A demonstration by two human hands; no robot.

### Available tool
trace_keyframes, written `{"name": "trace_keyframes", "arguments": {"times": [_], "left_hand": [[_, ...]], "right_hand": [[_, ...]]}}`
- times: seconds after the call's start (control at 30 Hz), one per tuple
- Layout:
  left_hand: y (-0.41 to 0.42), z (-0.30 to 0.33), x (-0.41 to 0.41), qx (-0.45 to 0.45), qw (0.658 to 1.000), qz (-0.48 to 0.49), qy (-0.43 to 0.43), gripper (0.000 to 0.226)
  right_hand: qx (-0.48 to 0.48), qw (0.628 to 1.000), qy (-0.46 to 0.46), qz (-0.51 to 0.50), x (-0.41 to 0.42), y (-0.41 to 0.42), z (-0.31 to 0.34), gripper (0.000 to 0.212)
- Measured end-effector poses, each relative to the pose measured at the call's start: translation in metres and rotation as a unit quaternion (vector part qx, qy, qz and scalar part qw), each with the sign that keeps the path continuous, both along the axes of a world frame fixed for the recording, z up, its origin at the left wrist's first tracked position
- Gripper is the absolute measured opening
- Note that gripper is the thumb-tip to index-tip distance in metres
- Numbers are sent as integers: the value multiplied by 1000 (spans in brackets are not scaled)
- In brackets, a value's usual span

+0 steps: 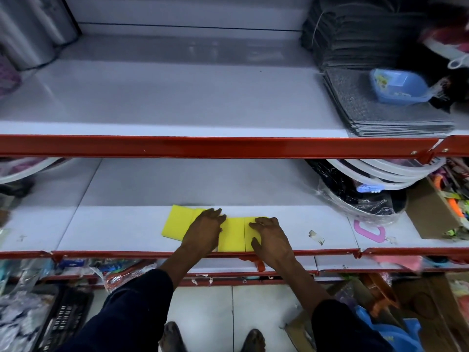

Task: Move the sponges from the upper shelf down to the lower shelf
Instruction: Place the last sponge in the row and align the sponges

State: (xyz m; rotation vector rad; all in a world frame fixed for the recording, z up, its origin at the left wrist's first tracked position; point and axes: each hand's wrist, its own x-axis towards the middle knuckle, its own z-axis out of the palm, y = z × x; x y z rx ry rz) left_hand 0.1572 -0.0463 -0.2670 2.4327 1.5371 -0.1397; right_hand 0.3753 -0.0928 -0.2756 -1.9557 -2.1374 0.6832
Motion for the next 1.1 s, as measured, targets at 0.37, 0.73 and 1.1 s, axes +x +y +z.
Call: {"name": "trace_keyframes", "arguments": {"times": [0.37, 0.73, 1.1], "left_hand": [[1, -1, -48, -71, 996, 50, 18, 65], [0, 0, -37, -39, 993, 13, 107, 57], [9, 6, -83, -66, 980, 180, 46, 67]], "right_hand": [[-27, 997, -57, 39, -20, 0, 0, 55], [-38, 997, -64, 34, -28, 2, 5, 54], [-61, 995, -81, 21, -36, 4, 12, 58]]}}
